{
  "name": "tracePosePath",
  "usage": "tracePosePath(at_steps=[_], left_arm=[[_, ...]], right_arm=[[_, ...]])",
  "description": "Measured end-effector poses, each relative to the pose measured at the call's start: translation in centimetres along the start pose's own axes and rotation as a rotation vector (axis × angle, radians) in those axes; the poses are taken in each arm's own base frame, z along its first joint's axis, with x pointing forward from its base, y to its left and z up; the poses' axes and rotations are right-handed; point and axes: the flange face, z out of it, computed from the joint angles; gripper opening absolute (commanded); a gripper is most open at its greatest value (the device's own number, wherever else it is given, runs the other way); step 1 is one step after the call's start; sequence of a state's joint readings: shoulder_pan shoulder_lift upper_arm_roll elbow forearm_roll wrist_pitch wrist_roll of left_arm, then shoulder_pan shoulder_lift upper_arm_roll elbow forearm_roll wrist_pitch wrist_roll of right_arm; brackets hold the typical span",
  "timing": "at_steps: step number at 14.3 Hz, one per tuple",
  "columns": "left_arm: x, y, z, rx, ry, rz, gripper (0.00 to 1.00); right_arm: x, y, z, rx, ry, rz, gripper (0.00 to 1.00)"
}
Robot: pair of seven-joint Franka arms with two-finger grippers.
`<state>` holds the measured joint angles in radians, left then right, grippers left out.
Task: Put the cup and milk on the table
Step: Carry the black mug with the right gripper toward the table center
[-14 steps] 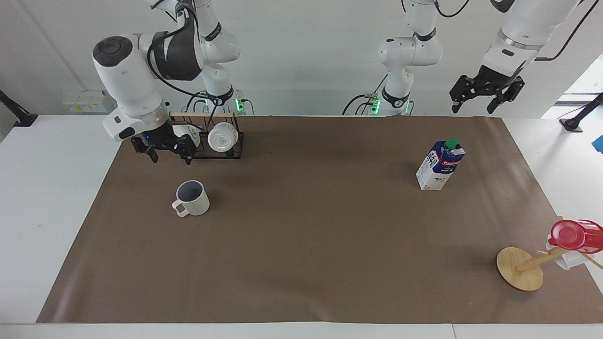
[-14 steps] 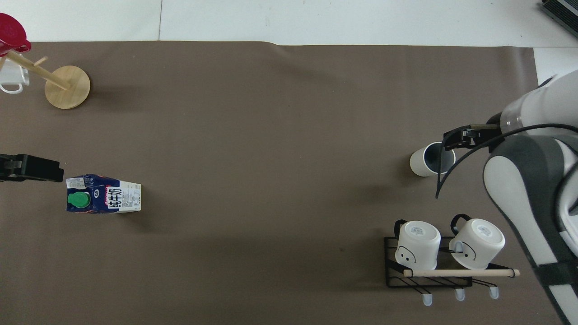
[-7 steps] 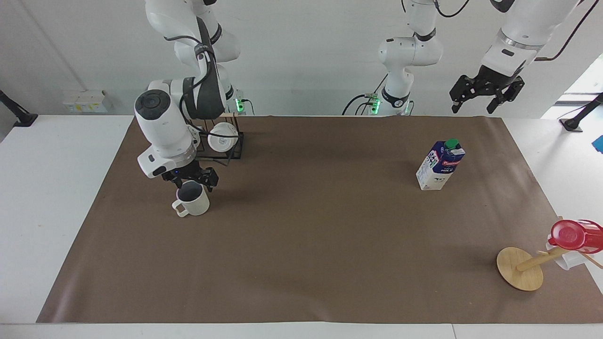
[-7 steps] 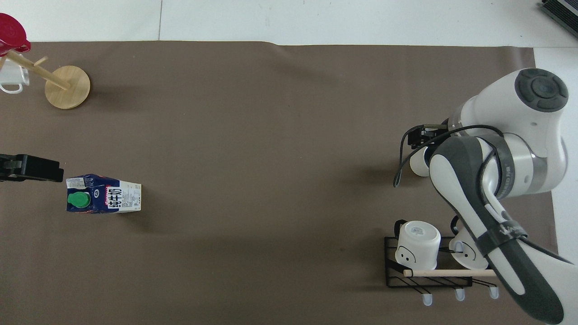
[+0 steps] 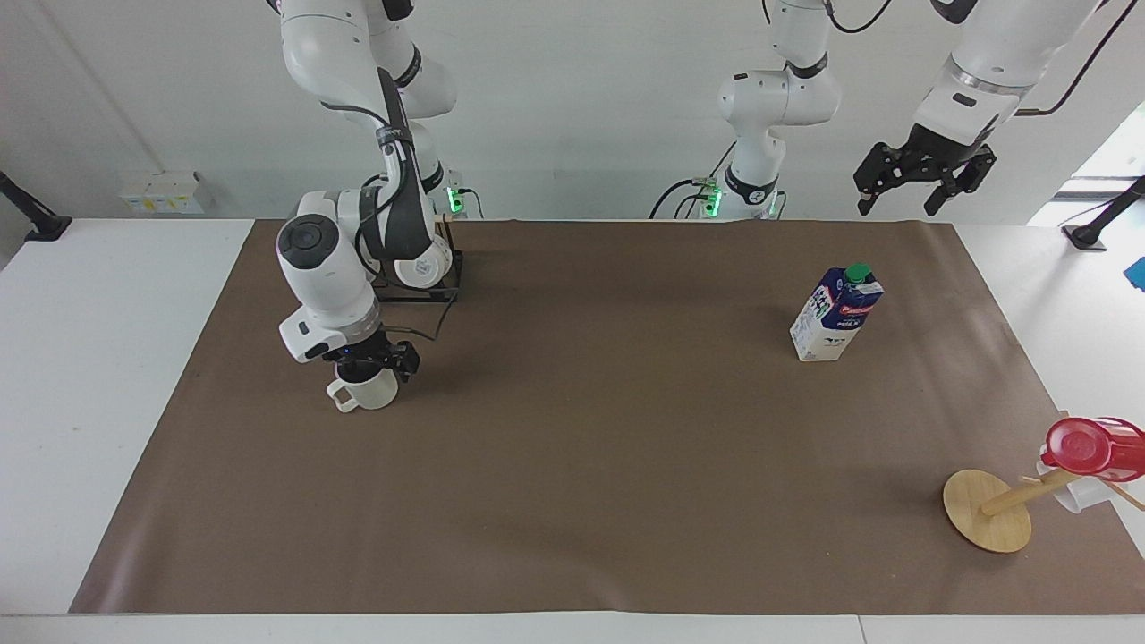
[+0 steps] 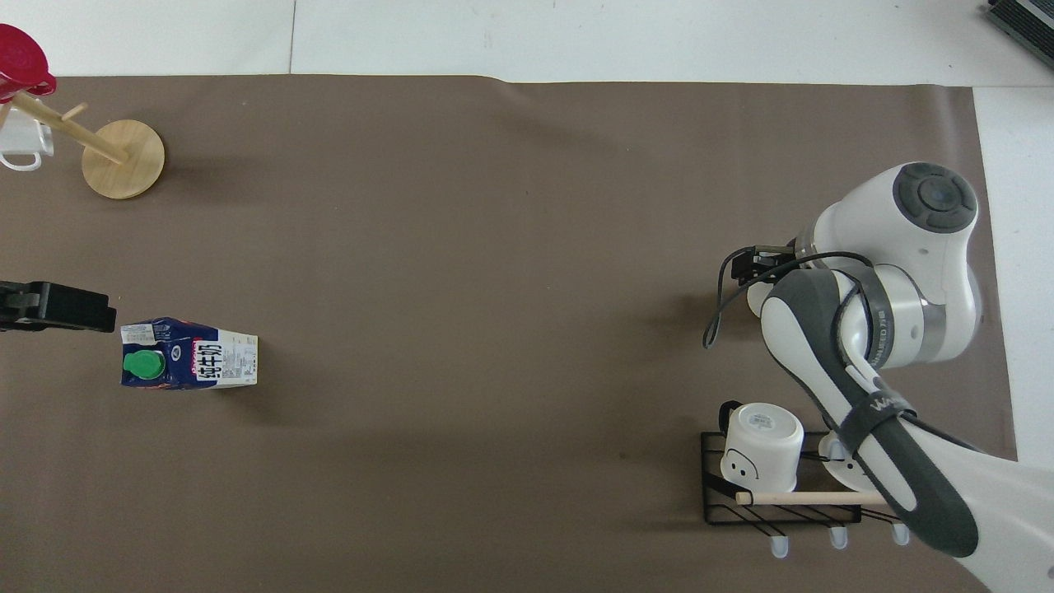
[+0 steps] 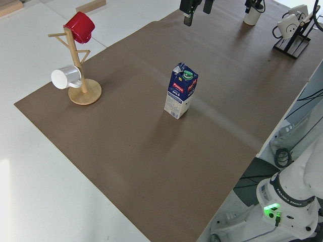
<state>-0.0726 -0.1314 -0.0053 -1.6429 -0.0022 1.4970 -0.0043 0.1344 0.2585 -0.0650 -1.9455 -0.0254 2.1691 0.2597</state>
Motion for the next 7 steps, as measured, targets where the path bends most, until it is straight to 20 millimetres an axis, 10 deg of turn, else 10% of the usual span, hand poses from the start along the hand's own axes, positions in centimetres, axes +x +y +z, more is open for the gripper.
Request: tracePosePath(at_steps=[3,7], left_arm=[[0.0,0.0,0.0,0.0,0.0,0.0,1.0],[0.0,0.0,0.0,0.0,0.0,0.0,1.0]], right_arm=[[0.15,-0.09,0.56,0.001,0.004,0.032,0.96],[0.31,-0.17,0.94,0.002,0.01,0.037,0.43]])
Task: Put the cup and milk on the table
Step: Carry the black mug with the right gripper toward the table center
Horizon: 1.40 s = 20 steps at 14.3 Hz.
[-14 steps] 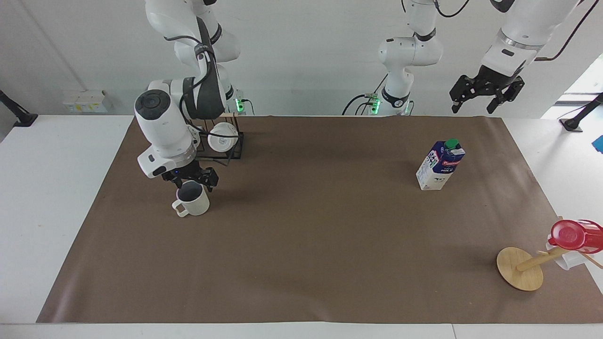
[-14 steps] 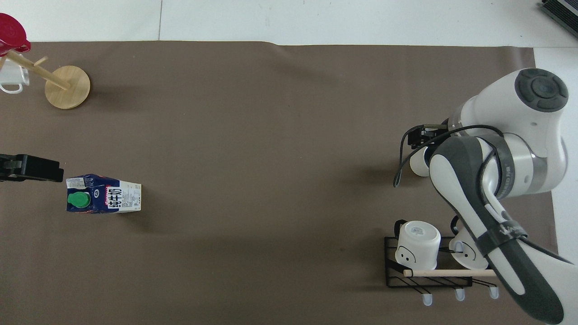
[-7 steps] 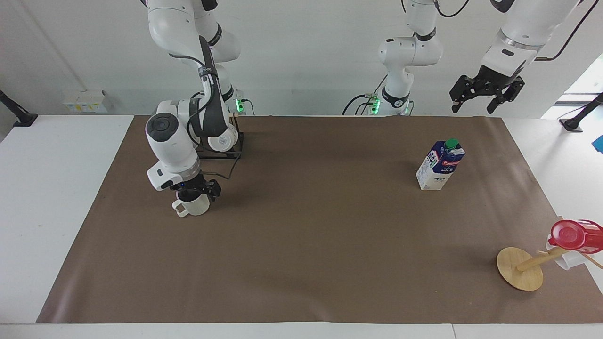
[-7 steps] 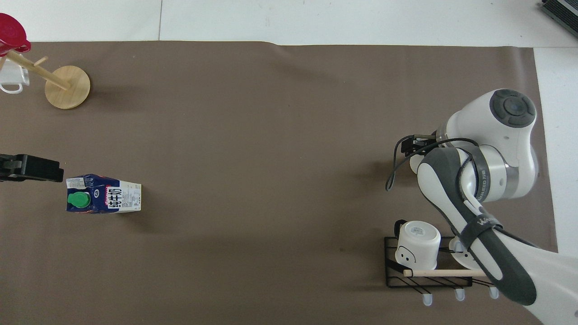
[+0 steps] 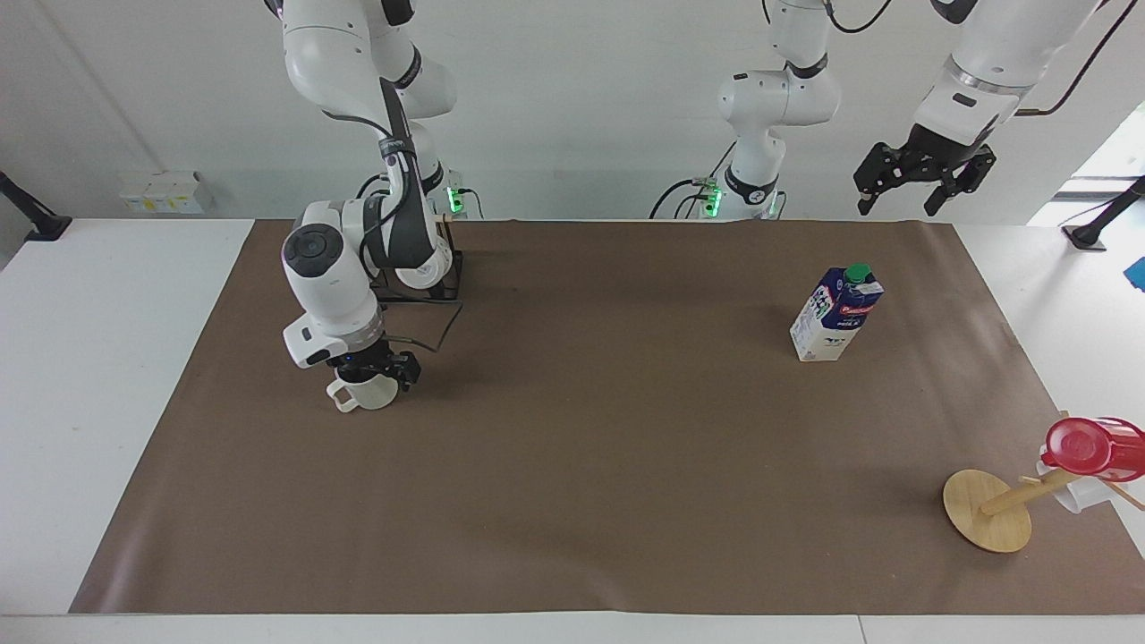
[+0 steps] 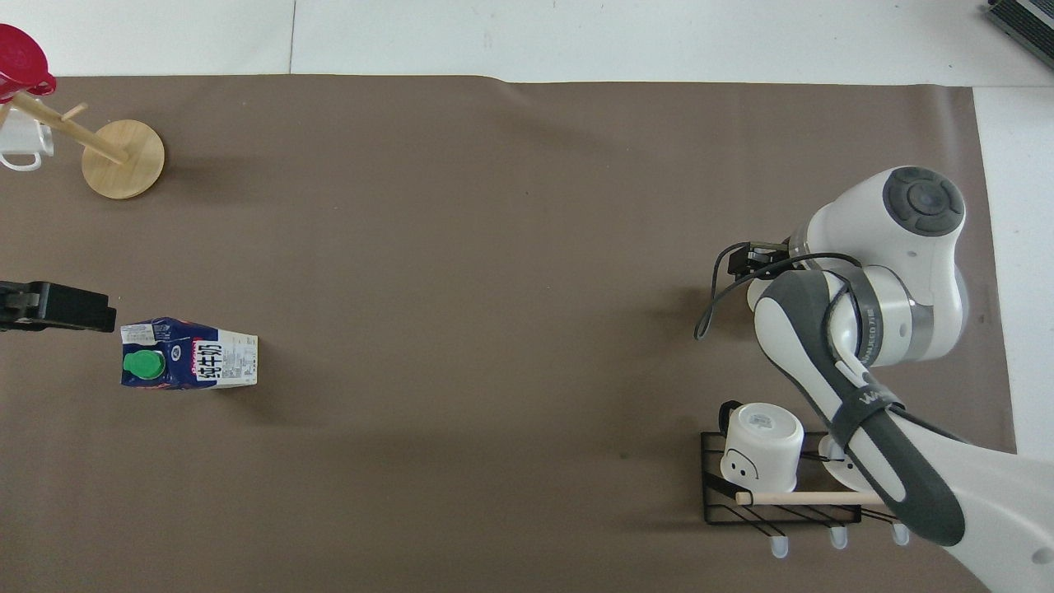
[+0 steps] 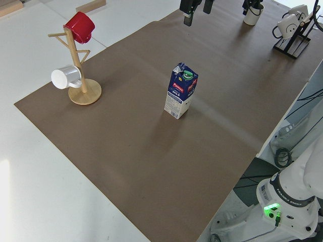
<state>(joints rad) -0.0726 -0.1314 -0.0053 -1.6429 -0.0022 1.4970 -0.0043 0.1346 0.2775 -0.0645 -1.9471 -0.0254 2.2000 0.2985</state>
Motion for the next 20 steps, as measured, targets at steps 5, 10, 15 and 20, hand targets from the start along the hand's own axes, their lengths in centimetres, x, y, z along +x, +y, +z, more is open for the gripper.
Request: tracePosePath(at_steps=[5,10,15,20], left_arm=[[0.0,0.0,0.0,0.0,0.0,0.0,1.0],[0.0,0.0,0.0,0.0,0.0,0.0,1.0],[0.0,0.0,0.0,0.0,0.0,0.0,1.0],[0.0,0.0,0.0,0.0,0.0,0.0,1.0]], right_arm=[[0.0,0.0,0.0,0.001,0.0,0.009,0.0],[0.3,0.0,-0.5,0.007,0.009,0.082,0.0],[1.6,-1.3,-3.5,0.035,0.063,0.211,0.0],[-0.4,-8.4,-7.8,0.08,0.06,0.337,0.0]])
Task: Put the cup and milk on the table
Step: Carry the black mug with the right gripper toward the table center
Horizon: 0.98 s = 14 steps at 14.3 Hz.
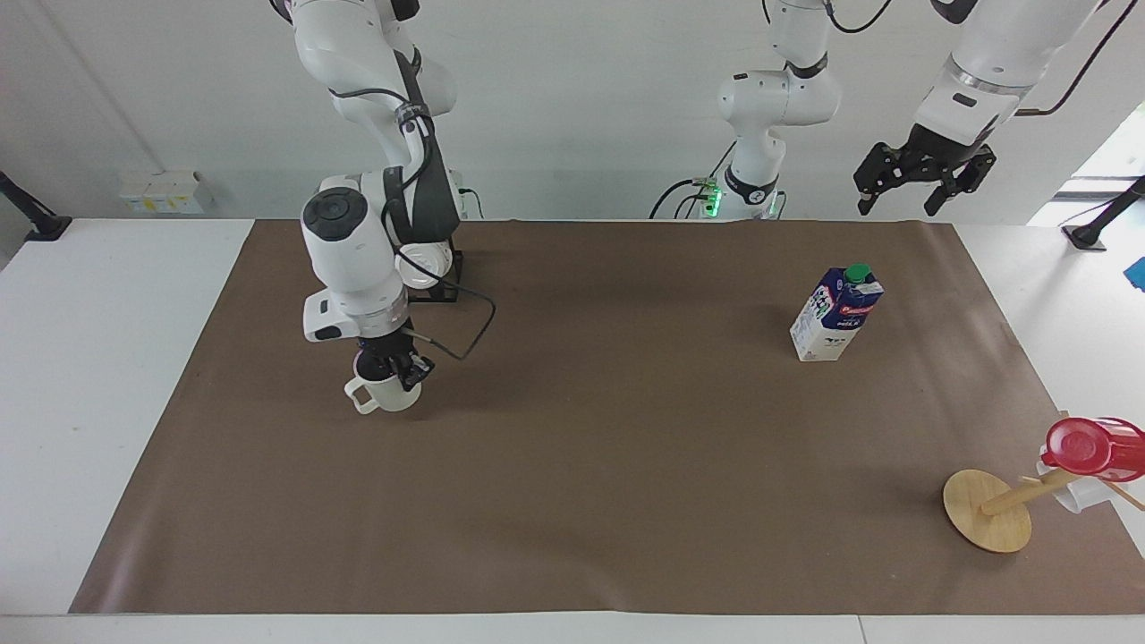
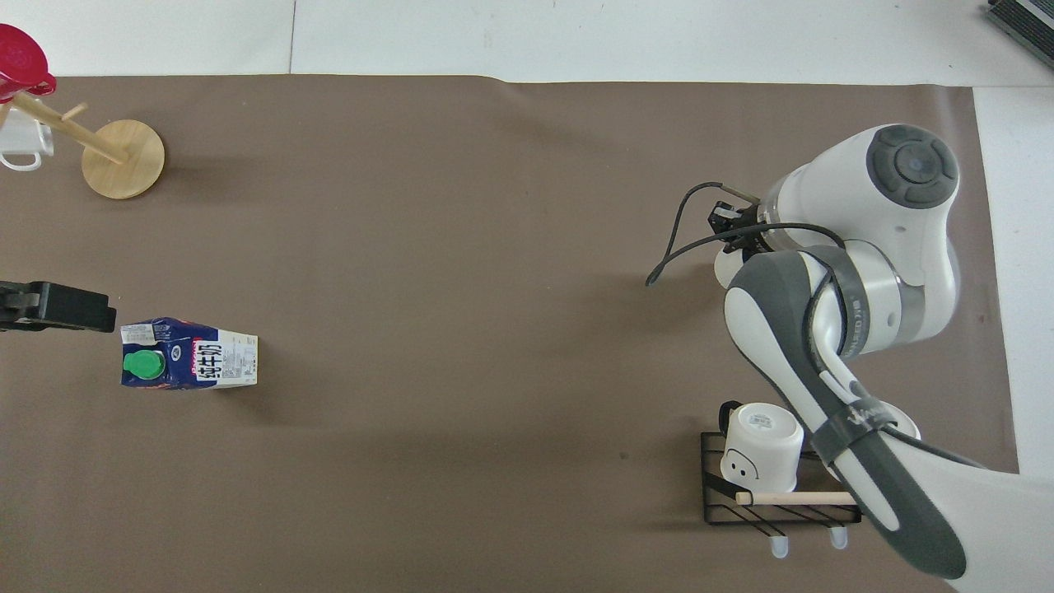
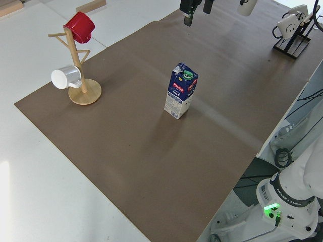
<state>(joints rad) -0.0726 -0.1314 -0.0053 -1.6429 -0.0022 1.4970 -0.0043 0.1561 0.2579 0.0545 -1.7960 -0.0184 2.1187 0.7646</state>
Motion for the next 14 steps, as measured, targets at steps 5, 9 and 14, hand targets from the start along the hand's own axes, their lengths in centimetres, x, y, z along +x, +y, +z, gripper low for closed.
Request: tracePosePath(at_steps=[5,9,14], left_arm=[[0.0,0.0,0.0,0.0,0.0,0.0,1.0],[0.0,0.0,0.0,0.0,0.0,0.0,1.0],[0.0,0.0,0.0,0.0,0.0,0.0,1.0]], right_arm=[[-9.0,-7.9,-0.9,0.023,-0.005,0.051,0.0],[-14.9,-12.4,0.0,0.063,0.003,0.087,0.0],[-19.5,-15.7,3.4,0.068,0.026,0.065,0.0]])
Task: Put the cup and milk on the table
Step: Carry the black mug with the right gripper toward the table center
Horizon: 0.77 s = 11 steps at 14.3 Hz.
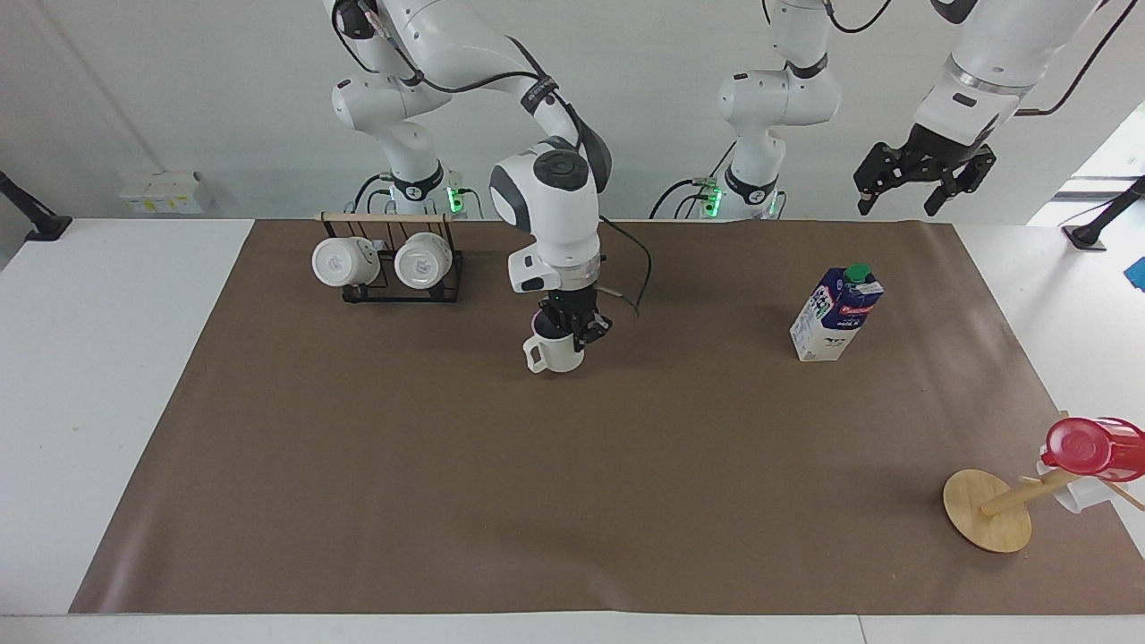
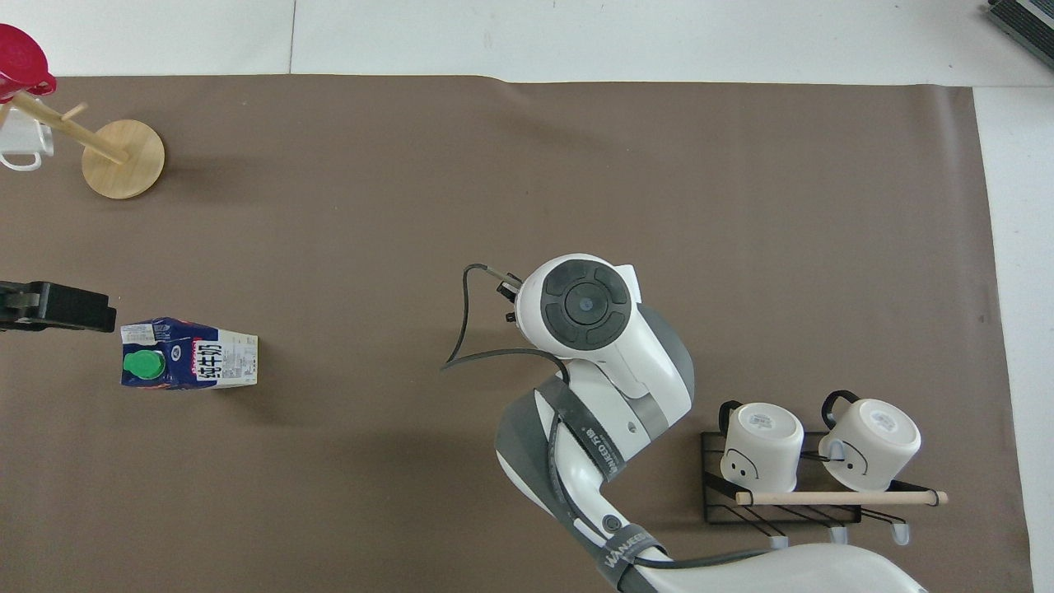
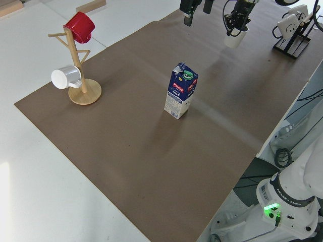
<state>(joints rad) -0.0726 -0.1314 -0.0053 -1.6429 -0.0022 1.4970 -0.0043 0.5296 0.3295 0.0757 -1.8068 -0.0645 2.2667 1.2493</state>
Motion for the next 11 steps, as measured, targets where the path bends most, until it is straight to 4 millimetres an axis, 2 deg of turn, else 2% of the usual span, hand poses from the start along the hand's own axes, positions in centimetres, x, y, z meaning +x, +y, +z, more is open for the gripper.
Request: tracePosePath(at_steps=[4,10,11], left_arm=[[0.0,0.0,0.0,0.0,0.0,0.0,1.0],[0.0,-0.5,0.0,-0.001,0.001,-0.01,1.0],[0.0,-0.6,0.0,-0.001,0.001,-0.01,1.0]], right_arm=[[-1.6,-0.5,1.9,-0.018,0.021,-0.041,0.0],[-2.0,0.3,3.3,-0.049,0.023,-0.085,0.0],[-2.1,0.3,3.3,-0.049,0.022,-0.095,0.06]])
